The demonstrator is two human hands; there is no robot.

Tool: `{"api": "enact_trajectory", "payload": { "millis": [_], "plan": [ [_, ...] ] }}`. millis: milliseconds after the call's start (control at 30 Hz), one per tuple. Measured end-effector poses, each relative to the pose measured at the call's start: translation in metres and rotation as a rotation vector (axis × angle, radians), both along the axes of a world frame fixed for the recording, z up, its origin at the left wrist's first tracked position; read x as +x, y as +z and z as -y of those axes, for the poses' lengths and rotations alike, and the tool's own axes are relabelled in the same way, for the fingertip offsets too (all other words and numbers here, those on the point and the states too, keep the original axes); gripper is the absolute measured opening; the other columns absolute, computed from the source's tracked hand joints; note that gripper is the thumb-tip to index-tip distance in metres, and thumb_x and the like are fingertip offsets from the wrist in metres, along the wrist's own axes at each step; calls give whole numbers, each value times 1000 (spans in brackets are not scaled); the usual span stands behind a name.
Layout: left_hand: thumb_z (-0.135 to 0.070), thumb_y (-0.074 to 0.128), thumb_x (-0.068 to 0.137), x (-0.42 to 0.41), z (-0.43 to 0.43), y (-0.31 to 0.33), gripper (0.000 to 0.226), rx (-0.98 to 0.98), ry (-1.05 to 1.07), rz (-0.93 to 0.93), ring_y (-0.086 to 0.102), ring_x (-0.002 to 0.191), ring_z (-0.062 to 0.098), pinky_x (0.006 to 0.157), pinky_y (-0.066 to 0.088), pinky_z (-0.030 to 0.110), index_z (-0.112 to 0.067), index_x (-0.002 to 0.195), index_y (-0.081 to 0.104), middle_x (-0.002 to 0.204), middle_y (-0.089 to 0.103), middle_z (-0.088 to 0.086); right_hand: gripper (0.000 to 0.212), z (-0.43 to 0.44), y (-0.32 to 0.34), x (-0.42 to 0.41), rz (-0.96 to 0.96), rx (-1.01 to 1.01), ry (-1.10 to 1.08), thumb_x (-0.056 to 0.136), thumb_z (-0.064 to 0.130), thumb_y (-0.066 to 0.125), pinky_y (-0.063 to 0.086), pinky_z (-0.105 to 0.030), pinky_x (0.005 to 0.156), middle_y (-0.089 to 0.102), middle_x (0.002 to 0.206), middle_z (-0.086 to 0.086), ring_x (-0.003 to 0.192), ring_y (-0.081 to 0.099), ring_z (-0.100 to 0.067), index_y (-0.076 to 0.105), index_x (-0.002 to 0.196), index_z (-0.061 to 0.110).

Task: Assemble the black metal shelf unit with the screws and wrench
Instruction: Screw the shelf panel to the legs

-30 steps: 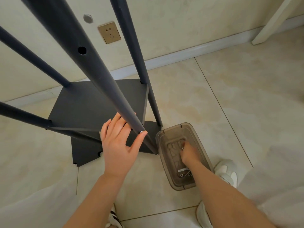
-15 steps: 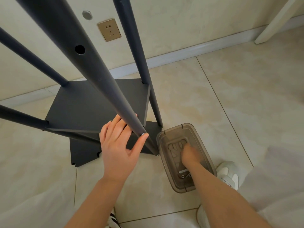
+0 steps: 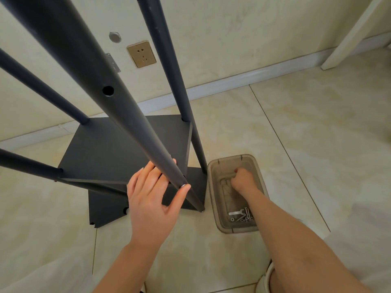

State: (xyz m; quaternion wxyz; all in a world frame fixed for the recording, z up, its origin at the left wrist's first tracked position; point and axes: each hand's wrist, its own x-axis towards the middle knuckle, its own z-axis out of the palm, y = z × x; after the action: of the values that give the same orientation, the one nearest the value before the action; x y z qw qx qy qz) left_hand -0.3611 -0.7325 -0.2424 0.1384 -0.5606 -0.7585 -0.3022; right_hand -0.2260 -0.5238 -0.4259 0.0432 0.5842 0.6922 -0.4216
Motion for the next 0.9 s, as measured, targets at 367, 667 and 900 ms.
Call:
{"api": "enact_trajectory", "payload": {
  "millis": [367,667,900],
  "plan": [
    [-51,63,86,1,-3,22,48,-80,27,18,53,127,12,107,38,36,-19,122,70,127,67,-7,24,-23,37,-9,-105,194,0,101,19,51,55,-40,85,70,102,-13,95,64,-27,69,113,7],
    [-27,94,67,15,-22,49,49,-177,219,197,51,132,27,104,31,56,-20,112,73,119,74,0,28,71,89,-37,-485,260,-198,103,34,44,36,-11,53,56,69,5,60,52,-5,54,82,19],
    [-38,79,85,14,-38,63,71,-372,286,392,35,147,28,121,20,52,-30,146,44,137,61,-6,34,117,112,-57,-722,71,-196,107,25,33,40,-6,57,54,63,11,60,54,9,51,79,21]
  ]
}}
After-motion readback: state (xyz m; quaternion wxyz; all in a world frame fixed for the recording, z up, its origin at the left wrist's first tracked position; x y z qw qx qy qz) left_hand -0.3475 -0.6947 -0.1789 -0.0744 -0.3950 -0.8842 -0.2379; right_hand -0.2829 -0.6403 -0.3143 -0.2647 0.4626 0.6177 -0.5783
